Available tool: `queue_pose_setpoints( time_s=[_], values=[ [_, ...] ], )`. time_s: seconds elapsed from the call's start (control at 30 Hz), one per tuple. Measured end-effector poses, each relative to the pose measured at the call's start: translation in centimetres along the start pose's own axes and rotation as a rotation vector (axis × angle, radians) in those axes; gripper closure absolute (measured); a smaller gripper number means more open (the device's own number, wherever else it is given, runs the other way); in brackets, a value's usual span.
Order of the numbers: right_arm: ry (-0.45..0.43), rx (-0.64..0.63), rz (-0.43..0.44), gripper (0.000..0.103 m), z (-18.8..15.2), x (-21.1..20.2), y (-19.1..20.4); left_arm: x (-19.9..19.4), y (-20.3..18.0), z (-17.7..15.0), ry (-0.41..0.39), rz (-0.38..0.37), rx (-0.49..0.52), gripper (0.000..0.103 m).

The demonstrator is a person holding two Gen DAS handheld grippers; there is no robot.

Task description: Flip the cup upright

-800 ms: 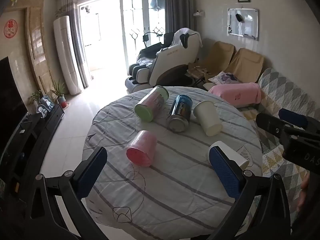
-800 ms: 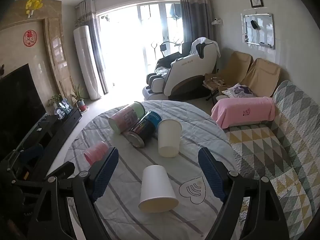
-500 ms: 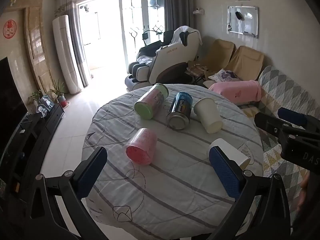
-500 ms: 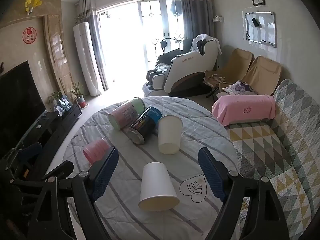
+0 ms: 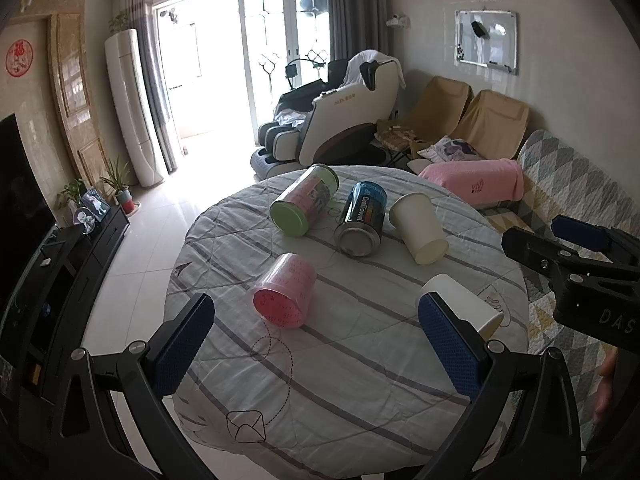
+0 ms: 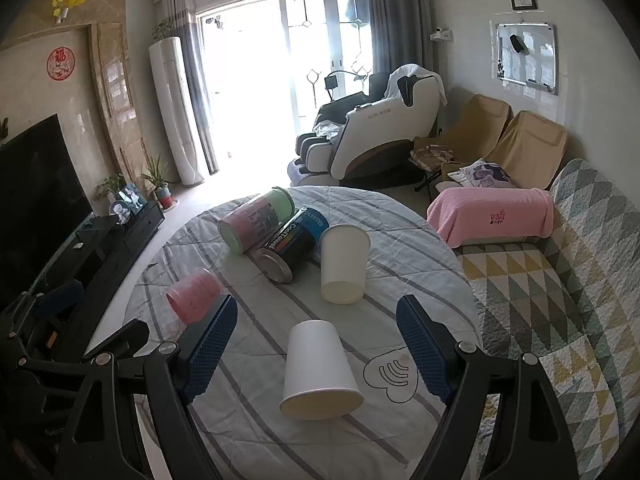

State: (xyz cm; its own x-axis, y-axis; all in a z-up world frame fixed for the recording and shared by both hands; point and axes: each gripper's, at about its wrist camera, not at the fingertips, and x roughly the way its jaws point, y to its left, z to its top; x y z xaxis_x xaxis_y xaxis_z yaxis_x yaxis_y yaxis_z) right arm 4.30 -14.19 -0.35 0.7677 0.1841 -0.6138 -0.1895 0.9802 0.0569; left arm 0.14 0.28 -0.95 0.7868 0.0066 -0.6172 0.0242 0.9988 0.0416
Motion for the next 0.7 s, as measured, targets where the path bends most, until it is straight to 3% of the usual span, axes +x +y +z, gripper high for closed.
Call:
queue_pose_setpoints(
  time_s=[0.7],
  values=[
    [0.029, -0.044, -0.003, 0.020, 0.3, 0.4, 0.9, 1.1, 0.8, -1.0, 0.014, 0.002, -0.002, 0.000]
  ],
)
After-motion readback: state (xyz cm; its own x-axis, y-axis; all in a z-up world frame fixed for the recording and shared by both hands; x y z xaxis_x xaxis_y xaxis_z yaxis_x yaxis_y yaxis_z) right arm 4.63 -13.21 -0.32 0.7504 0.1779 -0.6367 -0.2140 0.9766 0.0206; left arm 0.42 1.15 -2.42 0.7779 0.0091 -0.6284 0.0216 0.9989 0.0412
